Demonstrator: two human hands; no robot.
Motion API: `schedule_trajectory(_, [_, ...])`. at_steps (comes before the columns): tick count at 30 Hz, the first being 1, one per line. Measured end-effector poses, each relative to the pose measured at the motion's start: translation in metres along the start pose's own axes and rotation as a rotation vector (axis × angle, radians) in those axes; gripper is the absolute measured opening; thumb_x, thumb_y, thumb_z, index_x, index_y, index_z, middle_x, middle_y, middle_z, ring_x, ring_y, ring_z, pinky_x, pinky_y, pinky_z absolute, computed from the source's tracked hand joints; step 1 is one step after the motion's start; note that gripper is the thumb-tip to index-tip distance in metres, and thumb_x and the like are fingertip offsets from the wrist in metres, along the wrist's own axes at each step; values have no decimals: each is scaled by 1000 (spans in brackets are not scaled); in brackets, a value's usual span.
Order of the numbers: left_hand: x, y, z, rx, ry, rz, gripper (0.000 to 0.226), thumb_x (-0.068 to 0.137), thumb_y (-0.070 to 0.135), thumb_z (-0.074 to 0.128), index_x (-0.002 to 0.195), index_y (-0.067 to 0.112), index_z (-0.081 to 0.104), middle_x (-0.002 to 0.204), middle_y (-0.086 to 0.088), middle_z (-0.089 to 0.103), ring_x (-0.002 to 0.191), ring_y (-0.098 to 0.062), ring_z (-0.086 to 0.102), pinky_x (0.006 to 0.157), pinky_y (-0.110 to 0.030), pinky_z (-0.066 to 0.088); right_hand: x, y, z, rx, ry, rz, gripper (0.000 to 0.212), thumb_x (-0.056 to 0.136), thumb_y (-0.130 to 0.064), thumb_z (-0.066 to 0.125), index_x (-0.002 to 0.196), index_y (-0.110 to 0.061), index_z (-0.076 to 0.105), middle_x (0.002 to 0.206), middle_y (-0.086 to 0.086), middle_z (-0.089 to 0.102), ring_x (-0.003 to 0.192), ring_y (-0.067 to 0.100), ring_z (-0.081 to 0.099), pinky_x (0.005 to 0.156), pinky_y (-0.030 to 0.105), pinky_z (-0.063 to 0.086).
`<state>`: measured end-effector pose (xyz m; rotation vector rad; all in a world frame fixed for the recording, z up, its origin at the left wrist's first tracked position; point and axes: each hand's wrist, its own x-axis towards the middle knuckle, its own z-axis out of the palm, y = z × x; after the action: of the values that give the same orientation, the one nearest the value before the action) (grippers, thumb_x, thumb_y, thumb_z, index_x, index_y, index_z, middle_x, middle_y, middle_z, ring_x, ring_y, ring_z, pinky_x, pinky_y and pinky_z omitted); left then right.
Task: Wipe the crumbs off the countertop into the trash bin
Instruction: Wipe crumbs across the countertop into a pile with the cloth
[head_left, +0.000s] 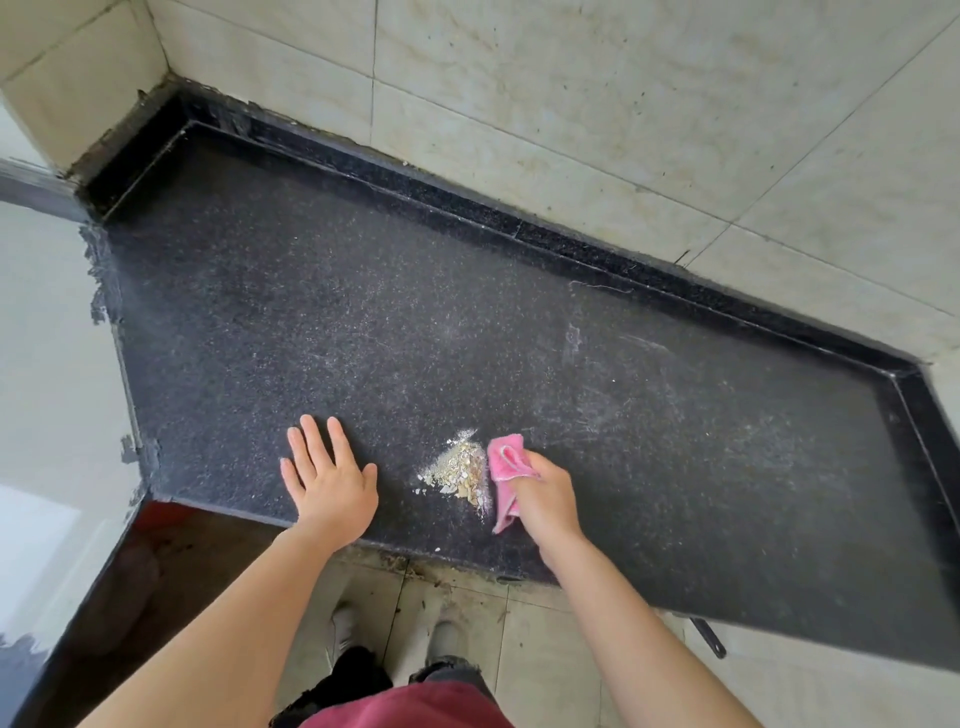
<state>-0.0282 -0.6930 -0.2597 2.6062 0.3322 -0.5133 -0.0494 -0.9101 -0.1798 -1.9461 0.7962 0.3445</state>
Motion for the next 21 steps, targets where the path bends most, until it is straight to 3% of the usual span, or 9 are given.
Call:
schedule_trajectory(5, [-21,-9,-7,-98,61,89,63,100,22,34,152,13,-1,158,-12,-18,145,-29,-18,117,-40,-9,51,-24,-27,-290,124,-27,30,94,-23,37,84,-19,65,63,7,66,40,18,64,42,19,45])
schedule_trajectory(7, [-35,-11,-5,-137,101,69,62,100,19,35,152,11,4,159,-12,-14,146,-30,-14,117,-38,-5,68,-34,-14,-393,100,-65,33,96,-25,34,87,-15,64,77,10,65,54,27,67,40,17,41])
schedule_trajectory(8, [-42,-12,-3,-135,104,69,61,100,19,35,152,11,4,159,-12,-12,147,-29,-13,117,-37,-4,71,-37,-5,-434,84,-112,35,96,-25,33,89,-16,65,87,11,62,67,30,67,48,21,46])
schedule_trajectory(10, [-55,-11,2,-115,92,78,60,100,20,33,152,11,3,160,-10,-12,147,-28,-13,118,-37,-4,70,-42,17,-532,5,-252,37,93,-14,31,97,-18,68,102,13,57,89,33,59,69,31,48])
schedule_trajectory(13, [-71,-7,6,-107,44,69,61,100,20,32,153,11,3,160,-7,-12,147,-26,-14,119,-36,-2,59,-41,37,-667,-239,-465,53,86,5,33,115,-20,69,112,15,55,101,35,55,75,30,43])
schedule_trajectory(15, [-81,0,4,-105,5,48,59,101,20,31,153,10,5,161,-7,-8,147,-26,-12,120,-36,1,53,-41,35,-706,-346,-509,53,87,4,38,119,-25,68,112,12,51,100,32,54,74,29,41])
schedule_trajectory(17, [-92,9,2,-145,-16,30,57,101,21,31,152,9,9,161,-8,-3,148,-26,-7,120,-36,4,46,-45,23,-694,-381,-588,45,86,3,41,107,-21,73,102,12,55,92,29,55,69,28,38])
schedule_trajectory(19, [-113,16,-2,-206,45,-7,56,101,20,31,152,10,11,161,-8,1,148,-26,-4,119,-37,6,33,-49,7,-668,-377,-701,34,84,1,43,94,-14,72,89,15,62,80,29,56,62,30,36])
schedule_trajectory(21, [-135,24,-5,-252,138,-44,54,100,19,31,151,10,16,160,-9,6,148,-26,1,119,-37,9,20,-53,-7,-623,-385,-783,37,84,-2,44,103,-17,72,89,16,62,75,25,55,63,29,39])
